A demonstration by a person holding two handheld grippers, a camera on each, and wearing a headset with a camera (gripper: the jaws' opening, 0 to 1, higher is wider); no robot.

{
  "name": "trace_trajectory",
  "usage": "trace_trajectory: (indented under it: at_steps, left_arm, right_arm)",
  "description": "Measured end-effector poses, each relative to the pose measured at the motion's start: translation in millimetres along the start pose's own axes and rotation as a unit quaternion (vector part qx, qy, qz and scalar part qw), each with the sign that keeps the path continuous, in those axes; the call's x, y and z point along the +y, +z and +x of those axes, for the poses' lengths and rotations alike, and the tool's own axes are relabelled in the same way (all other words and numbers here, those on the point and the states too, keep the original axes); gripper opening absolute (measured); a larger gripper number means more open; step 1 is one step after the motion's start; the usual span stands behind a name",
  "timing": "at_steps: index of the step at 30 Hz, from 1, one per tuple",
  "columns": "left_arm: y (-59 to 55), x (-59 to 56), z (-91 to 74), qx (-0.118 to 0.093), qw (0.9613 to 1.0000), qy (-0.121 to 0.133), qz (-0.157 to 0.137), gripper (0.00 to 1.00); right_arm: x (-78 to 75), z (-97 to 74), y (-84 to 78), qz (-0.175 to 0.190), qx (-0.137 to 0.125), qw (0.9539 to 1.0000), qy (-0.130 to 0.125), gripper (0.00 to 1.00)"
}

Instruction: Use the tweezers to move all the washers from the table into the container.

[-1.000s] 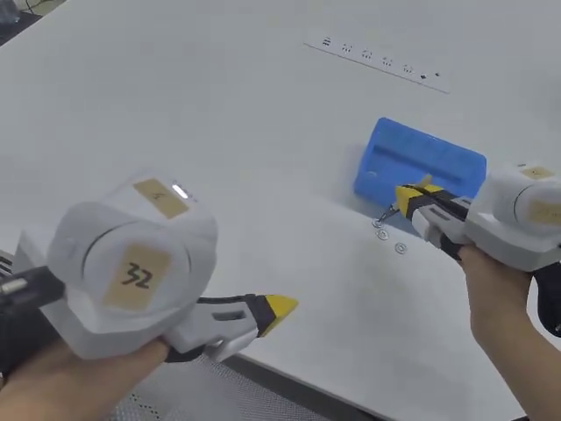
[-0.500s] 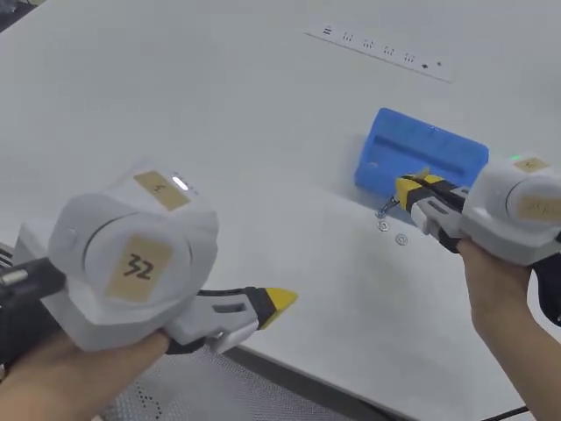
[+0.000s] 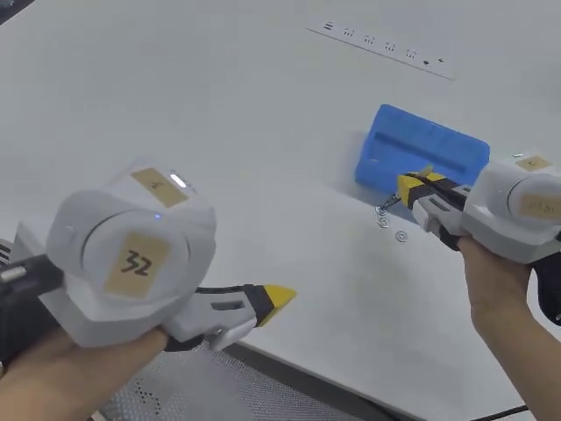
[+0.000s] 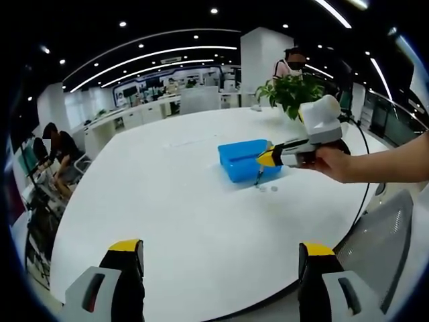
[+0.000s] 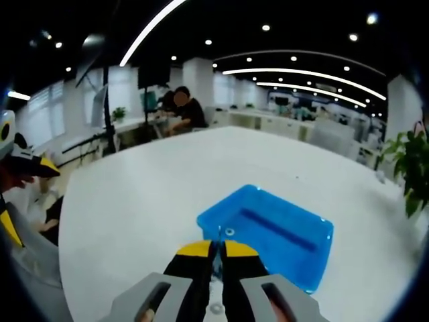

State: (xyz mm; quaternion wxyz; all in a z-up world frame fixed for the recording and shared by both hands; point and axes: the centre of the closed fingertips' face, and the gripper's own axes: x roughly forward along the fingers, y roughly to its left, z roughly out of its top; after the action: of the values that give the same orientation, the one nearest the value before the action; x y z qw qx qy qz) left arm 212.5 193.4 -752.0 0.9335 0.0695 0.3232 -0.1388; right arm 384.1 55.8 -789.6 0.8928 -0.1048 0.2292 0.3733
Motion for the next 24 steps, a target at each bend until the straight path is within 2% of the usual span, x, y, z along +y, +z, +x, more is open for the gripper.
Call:
trace_trajectory:
  at_steps: [12, 24]
  left_arm:
    - [4.2, -1.3, 0.8, -0.005, 1.0, -0.002, 0.005, 0.98]
    - [4.5, -0.9, -0.8, -0.007, 1.0, 0.0, 0.005, 0.98]
  right_arm:
    - [1.5, -5.5, -2.4, 0.012, 0.014, 0.9998, 0.011, 0.0]
    - [3.0, -25.8, 25.7, 0.028, -0.014, 0.9993, 0.019, 0.0]
